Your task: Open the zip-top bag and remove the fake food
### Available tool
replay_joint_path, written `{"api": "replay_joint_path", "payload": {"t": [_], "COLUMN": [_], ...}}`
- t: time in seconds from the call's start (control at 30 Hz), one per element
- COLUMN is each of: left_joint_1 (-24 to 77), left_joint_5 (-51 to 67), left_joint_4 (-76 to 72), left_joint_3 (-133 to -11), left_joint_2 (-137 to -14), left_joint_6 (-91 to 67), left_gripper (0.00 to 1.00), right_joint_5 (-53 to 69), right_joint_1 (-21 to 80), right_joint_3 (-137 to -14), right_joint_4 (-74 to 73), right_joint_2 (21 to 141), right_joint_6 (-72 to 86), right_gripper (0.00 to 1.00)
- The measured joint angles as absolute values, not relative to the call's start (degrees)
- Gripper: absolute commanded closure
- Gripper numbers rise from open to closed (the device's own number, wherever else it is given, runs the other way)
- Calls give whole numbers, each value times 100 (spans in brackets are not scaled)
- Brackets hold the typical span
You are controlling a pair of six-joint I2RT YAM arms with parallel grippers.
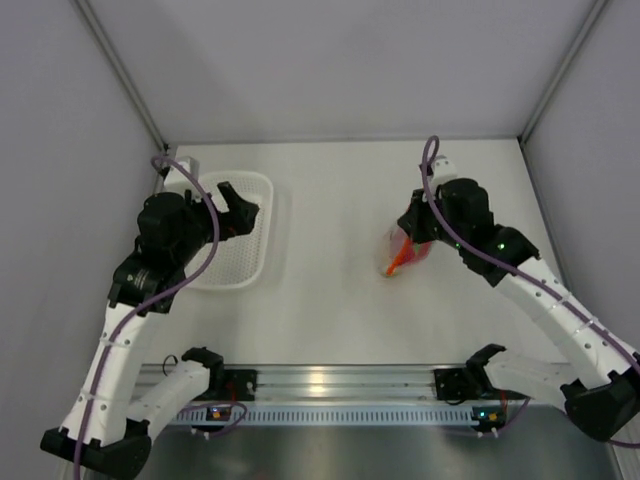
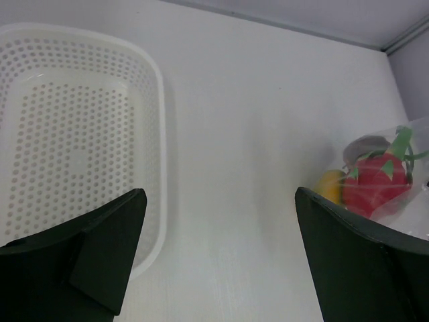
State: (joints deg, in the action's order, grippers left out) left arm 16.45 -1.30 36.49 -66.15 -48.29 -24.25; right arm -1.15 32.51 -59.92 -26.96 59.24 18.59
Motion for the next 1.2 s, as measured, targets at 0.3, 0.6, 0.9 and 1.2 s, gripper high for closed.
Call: {"api": "replay_joint_path", "payload": {"t": [0.3, 0.6, 0.9, 1.2], "left_joint_1": [1673, 2421, 3192, 3802], "left_joint_5": [1962, 3210, 4515, 4849], "left_joint_4": [1201, -1166, -2215, -2482], "left_joint_3": [-5843, -5238, -4635, -3992], "left_joint_2": [-5196, -6005, -6285, -6051], "left_joint_6": [-3330, -3223, -2405, -2126], "left_gripper": [1, 2, 1, 10], "right_joint_5": [-456, -711, -1103, -1251], "right_joint_1": [3520, 4856, 6108, 6187], "right_joint_3": [-8051, -8305, -8444, -8322], "right_joint_4": [-5443, -6849, -7299, -7199], "right_joint_2": [6475, 6818, 6952, 6490], "right_joint_6": [523, -34, -91, -152], "right_gripper": [100, 100, 100, 100]}}
